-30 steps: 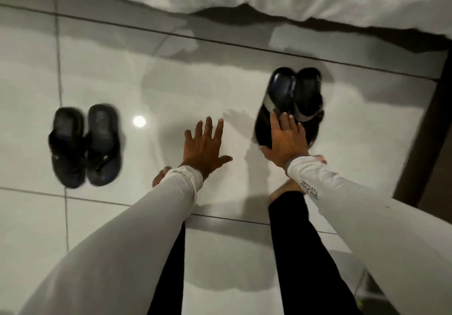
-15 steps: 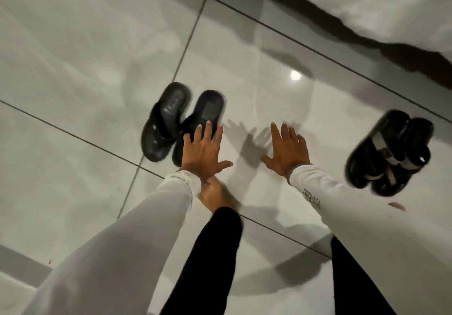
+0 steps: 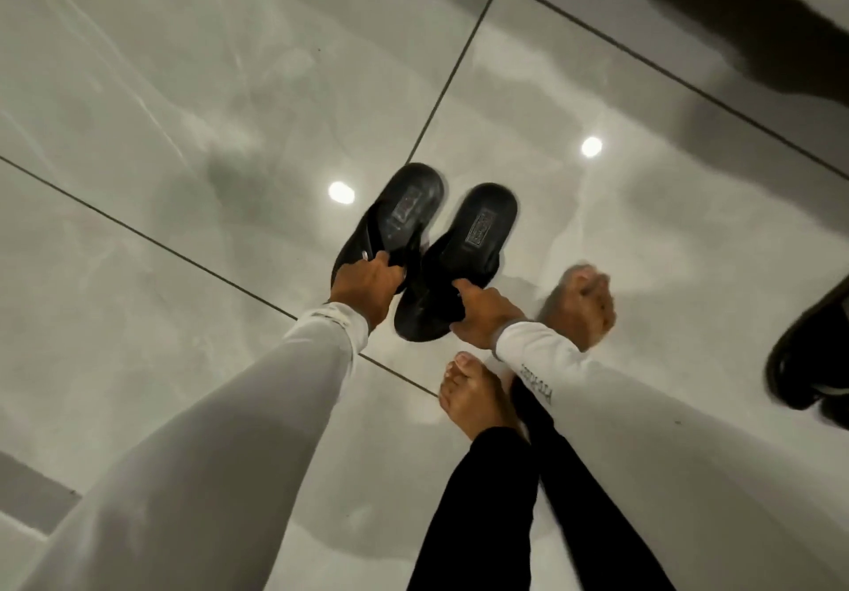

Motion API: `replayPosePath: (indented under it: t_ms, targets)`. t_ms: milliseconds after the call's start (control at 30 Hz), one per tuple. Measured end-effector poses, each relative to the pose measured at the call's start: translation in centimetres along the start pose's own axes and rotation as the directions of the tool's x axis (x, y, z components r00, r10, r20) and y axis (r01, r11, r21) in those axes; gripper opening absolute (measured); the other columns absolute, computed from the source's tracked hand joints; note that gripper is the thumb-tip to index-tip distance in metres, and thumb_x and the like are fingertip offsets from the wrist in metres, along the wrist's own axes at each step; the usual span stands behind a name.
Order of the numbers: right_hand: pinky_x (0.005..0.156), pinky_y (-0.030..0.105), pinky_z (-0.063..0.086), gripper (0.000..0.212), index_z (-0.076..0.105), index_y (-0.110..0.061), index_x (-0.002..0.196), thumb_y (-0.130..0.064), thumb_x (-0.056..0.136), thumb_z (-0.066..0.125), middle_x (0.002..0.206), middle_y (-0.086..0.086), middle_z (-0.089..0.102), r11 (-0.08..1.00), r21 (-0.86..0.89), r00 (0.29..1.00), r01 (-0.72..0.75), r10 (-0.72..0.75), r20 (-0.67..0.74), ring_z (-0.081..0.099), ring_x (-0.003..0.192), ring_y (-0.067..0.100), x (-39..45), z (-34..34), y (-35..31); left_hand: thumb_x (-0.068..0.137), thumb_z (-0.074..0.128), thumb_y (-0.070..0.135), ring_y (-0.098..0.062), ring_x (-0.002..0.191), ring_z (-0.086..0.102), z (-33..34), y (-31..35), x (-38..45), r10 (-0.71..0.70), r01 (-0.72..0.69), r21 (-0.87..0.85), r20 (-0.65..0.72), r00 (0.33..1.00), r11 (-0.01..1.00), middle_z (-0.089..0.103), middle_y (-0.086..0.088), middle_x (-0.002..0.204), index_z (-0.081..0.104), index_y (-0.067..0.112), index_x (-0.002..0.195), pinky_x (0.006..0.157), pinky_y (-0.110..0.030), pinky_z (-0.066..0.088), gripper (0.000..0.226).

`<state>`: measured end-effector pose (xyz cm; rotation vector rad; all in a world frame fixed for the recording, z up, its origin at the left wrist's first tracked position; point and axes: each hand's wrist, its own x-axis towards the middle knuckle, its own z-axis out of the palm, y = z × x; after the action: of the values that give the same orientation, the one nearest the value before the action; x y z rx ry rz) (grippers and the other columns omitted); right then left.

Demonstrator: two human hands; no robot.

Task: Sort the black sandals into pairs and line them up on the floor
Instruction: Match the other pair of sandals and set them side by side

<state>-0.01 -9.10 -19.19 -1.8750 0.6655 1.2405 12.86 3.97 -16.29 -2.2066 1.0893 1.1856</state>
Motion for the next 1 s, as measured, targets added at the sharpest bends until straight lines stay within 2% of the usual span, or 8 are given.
replayPosePath:
  t_ms: [100,233,333,533,667,800,900,1000]
  targets:
    - [0.094,0.047,0.053,0.055,0.039,-0.019,0.14,-0.023,0.089,0.06,0.125,0.02,0.06,0.996,-0.089,0.999,-0.012,0.008,-0.046,0.061,0.112,0.041,0.8,0.4,0.4,0.099,0.051,0.017,-0.032,0.107,0.066,0.4,0.4,0.9,-0.016,0.016,0.041,0.0,1.0,0.999,0.059,-0.008,0.122,0.06,0.017,0.125,0.087,-0.041,0.053,0.028]
    - [0.087,0.044,0.051,0.025,0.057,-0.01,0.116,-0.024,0.095,0.055,0.116,0.023,0.062,0.999,-0.022,0.977,-0.028,0.023,-0.213,0.061,0.106,0.044,1.0,-1.0,2.1,0.095,0.054,0.017,-0.034,0.104,0.065,-0.7,0.8,1.2,0.039,-0.042,-0.043,-0.058,0.998,0.998,0.062,-0.012,0.118,0.064,0.011,0.114,0.088,-0.042,0.054,0.023]
    - [0.084,0.043,0.049,0.024,0.057,-0.008,0.115,-0.024,0.098,0.052,0.113,0.025,0.061,0.999,0.006,0.966,-0.051,0.051,-0.255,0.061,0.103,0.046,0.4,-2.6,3.5,0.091,0.061,0.017,-0.037,0.101,0.067,-2.4,0.7,1.7,0.063,-0.066,-0.054,-0.05,0.997,0.996,0.063,-0.014,0.119,0.064,0.008,0.113,0.087,-0.042,0.055,0.025]
    - [0.088,0.042,0.048,0.024,0.056,-0.009,0.117,-0.023,0.098,0.053,0.109,0.019,0.062,0.998,-0.002,0.975,-0.07,0.068,-0.213,0.062,0.105,0.04,-0.3,-4.3,5.3,0.093,0.054,0.017,-0.034,0.106,0.066,-1.4,1.1,2.9,0.028,-0.04,0.083,0.15,0.988,0.996,0.065,-0.011,0.119,0.063,0.015,0.117,0.086,-0.04,0.053,0.026]
    - [0.09,0.04,0.047,0.029,0.053,-0.009,0.123,-0.024,0.098,0.054,0.118,0.021,0.059,0.998,0.032,0.971,-0.063,0.069,-0.23,0.058,0.11,0.043,-1.2,-4.0,5.1,0.097,0.046,0.026,-0.037,0.106,0.066,-0.4,0.2,3.0,0.045,-0.063,0.114,0.152,0.987,0.992,0.066,-0.012,0.118,0.064,0.015,0.118,0.087,-0.041,0.054,0.03]
    - [0.071,0.041,0.039,0.029,0.054,-0.009,0.121,-0.025,0.097,0.051,0.116,0.025,0.062,0.995,0.009,0.942,-0.099,0.097,-0.32,0.058,0.107,0.046,-1.7,-4.0,5.4,0.094,0.052,0.024,-0.038,0.101,0.067,-2.3,0.6,3.0,0.107,-0.113,0.098,0.068,0.992,0.989,0.064,-0.012,0.117,0.063,0.015,0.121,0.084,-0.043,0.055,0.03]
    - [0.098,0.042,0.036,0.056,0.047,-0.022,0.134,-0.055,0.088,0.049,0.142,0.021,0.045,0.944,0.104,0.899,-0.314,0.33,-0.288,0.041,0.131,0.041,-1.3,-5.4,6.7,0.095,0.054,0.022,-0.037,0.101,0.068,-4.9,2.1,4.4,0.155,-0.153,0.107,-0.01,0.988,0.982,0.062,-0.012,0.12,0.058,0.014,0.128,0.084,-0.044,0.057,0.034]
    - [0.099,0.052,0.036,0.024,0.052,-0.023,0.117,-0.032,0.094,0.052,0.116,0.017,0.063,0.973,0.153,0.934,-0.172,0.211,-0.288,0.053,0.114,0.044,-0.1,-7.7,7.5,0.095,0.055,0.023,-0.038,0.101,0.068,-7.5,4.1,6.4,0.189,-0.181,0.097,-0.079,0.979,0.979,0.062,-0.012,0.12,0.054,0.013,0.132,0.081,-0.043,0.054,0.038]
